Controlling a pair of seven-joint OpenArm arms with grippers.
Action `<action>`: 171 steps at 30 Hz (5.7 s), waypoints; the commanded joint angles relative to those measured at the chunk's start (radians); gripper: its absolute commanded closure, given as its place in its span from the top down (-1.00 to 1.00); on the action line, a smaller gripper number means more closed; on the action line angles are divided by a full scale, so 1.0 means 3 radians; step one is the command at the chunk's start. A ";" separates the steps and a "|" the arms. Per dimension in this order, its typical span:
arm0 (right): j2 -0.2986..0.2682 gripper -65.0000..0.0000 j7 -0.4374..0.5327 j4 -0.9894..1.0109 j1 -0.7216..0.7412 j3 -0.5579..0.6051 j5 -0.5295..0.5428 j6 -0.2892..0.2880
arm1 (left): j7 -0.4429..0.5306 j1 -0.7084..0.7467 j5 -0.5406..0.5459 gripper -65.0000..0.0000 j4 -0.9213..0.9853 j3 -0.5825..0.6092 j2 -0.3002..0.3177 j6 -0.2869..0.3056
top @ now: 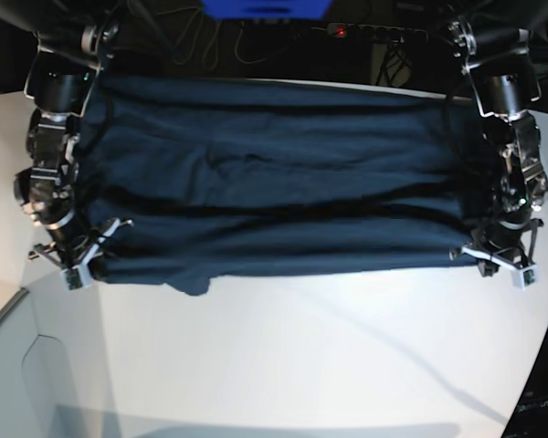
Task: Layout the t-shirt on the table in an organized manner, then fold the t-shirt properly
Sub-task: 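Fold the hem half over toward the collar with both grippers, then hold the strip ends with both grippers and smooth it flat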
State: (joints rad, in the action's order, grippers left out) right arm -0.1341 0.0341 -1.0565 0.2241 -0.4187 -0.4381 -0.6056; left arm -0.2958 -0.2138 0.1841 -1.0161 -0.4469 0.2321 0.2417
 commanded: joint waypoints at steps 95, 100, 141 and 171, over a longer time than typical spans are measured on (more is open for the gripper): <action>0.0398 -1.00 0.0426 -0.1120 -0.1967 -0.0269 0.0747 -0.0025 | 0.0119 0.1498 0.0453 -0.99 -0.1147 -0.0467 -0.0183 0.0020; 0.0363 -1.00 0.0421 -0.1115 -0.1967 -0.0269 0.0747 -0.0025 | 0.0119 0.1472 0.0458 -0.99 -0.1009 -0.0467 -0.0117 0.0020; 0.0235 -0.81 0.0395 -0.0654 -0.1870 -0.0269 0.0732 -0.0025 | 0.0099 0.1493 0.0478 -0.28 -0.0958 -0.0472 -0.0050 0.0015; 0.0311 -0.03 -0.0362 -0.0844 -0.0898 -0.0198 0.0737 -0.0025 | 0.0099 0.1482 0.0478 -0.28 -0.0932 -0.0472 -0.0071 0.0020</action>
State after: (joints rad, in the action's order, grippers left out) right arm -0.0311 -0.0978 -1.2964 -0.0586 -0.4770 -0.2295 -0.6086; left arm -0.2871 0.2344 0.3195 -1.2827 -0.5831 0.1967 0.2440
